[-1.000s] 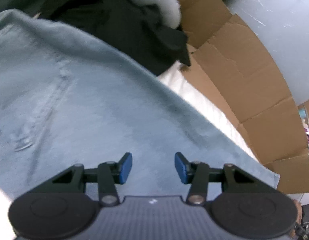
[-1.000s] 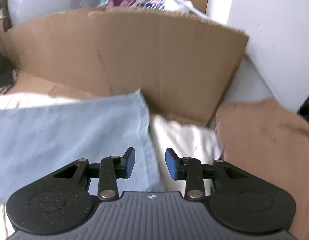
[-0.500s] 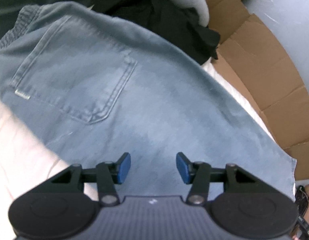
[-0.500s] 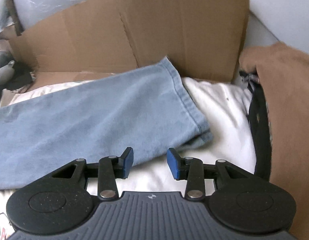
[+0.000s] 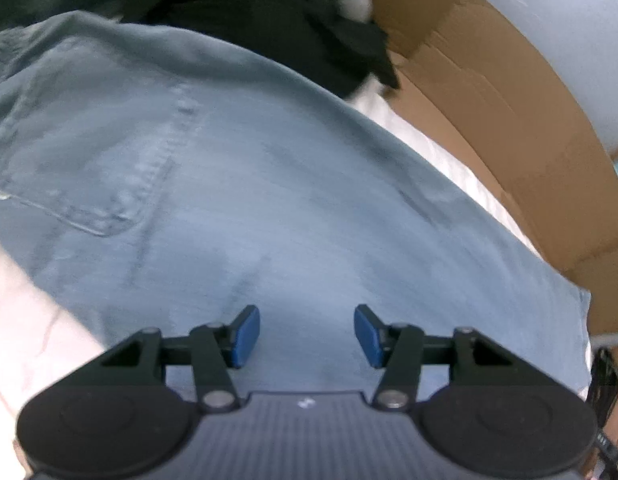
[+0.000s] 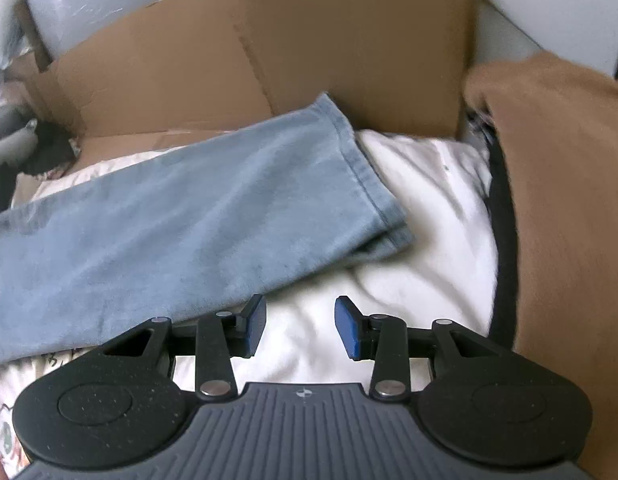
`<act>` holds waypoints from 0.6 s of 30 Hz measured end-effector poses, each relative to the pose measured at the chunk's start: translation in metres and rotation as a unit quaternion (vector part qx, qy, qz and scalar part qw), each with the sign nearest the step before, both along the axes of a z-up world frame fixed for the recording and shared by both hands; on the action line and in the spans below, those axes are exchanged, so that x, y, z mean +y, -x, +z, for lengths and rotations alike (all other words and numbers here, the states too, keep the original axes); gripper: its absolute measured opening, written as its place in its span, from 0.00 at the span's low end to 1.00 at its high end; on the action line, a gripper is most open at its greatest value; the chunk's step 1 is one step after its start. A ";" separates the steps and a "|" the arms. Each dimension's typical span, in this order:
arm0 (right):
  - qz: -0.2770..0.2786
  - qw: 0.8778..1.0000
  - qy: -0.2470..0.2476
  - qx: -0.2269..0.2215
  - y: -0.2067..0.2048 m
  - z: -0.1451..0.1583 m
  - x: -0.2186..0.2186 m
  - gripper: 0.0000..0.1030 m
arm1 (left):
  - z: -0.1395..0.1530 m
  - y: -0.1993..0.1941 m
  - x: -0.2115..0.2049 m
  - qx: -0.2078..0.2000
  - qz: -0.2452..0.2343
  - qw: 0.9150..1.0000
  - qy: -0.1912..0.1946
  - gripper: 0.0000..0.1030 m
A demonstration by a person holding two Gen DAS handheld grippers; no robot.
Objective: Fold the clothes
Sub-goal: 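Move both open grippers back over the jeans leg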
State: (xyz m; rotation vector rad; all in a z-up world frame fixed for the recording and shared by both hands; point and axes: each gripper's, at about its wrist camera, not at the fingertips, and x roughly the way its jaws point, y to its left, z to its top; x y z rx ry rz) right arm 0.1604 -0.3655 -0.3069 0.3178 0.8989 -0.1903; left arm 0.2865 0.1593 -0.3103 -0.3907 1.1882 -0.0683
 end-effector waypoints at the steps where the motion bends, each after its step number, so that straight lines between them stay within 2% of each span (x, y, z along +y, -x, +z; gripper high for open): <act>1: -0.003 1.000 -0.007 0.000 0.004 -0.001 -0.002 0.44 | 0.000 -0.002 -0.007 0.001 -0.010 1.000 -0.001 0.54; 8: -0.021 0.998 -0.050 -0.008 0.014 -0.003 -0.016 0.44 | 0.004 -0.004 -0.068 -0.009 -0.081 0.997 0.003 0.54; 12: -0.024 0.997 -0.066 -0.016 0.009 -0.004 -0.014 0.44 | 0.007 -0.007 -0.110 -0.024 -0.142 0.989 0.022 0.54; 15: -0.025 0.996 -0.086 -0.024 0.005 -0.004 -0.013 0.44 | 0.010 -0.008 -0.141 -0.037 -0.179 0.983 0.020 0.54; 18: -0.027 0.994 -0.102 -0.024 0.001 -0.008 -0.012 0.44 | 0.008 -0.009 -0.165 -0.028 -0.215 0.976 0.022 0.54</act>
